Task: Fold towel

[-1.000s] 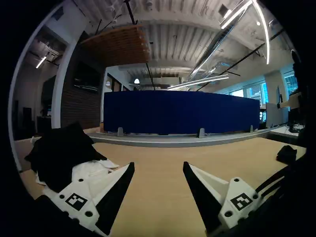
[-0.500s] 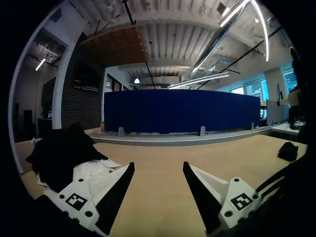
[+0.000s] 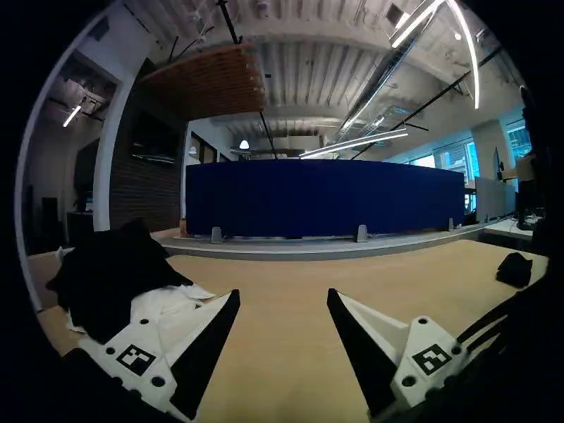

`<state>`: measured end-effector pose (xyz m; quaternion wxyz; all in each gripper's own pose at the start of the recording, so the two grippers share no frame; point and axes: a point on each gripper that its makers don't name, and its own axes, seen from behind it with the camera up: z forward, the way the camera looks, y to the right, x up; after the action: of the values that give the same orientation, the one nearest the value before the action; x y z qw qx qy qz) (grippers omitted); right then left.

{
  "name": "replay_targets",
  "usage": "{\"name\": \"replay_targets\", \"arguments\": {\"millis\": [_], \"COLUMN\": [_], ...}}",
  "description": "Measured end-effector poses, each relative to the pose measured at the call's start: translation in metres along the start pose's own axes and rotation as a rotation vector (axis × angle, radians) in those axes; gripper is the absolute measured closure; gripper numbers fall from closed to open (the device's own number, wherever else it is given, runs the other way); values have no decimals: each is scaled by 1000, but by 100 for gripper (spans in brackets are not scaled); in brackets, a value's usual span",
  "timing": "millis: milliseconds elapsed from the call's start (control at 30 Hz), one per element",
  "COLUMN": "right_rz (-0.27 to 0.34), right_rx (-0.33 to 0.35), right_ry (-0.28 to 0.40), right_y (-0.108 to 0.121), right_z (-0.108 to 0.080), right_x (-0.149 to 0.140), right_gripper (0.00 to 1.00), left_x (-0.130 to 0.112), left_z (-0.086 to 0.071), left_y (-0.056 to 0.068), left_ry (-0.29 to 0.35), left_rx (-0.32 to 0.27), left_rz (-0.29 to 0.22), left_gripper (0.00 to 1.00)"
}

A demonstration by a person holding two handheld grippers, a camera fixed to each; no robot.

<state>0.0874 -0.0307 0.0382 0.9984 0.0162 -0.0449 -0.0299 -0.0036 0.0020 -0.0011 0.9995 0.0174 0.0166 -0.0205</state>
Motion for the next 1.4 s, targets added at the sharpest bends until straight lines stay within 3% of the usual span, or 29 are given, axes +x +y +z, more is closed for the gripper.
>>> {"name": "replay_targets", "arguments": {"millis": [367, 600, 1067, 1400], "right_rz": [48, 62, 145, 169], "right_rx": [-22, -47, -34, -23], "right_ry": [72, 96, 61, 55], "right_y": [32, 50, 39, 36], "right_z": [-14, -20, -17, -13], "right_x": [7, -14, -92, -117], "right_gripper": [0, 0, 0, 0], "left_x": [-1, 0, 0, 0], "left_z": [0, 1, 2, 2], "left_y": [0, 0, -1, 0], "left_ry": [0, 0, 0, 0], "left_rx": [0, 0, 0, 0], "left_rz": [1, 0, 0, 0], "left_gripper": [5, 5, 4, 5]}}
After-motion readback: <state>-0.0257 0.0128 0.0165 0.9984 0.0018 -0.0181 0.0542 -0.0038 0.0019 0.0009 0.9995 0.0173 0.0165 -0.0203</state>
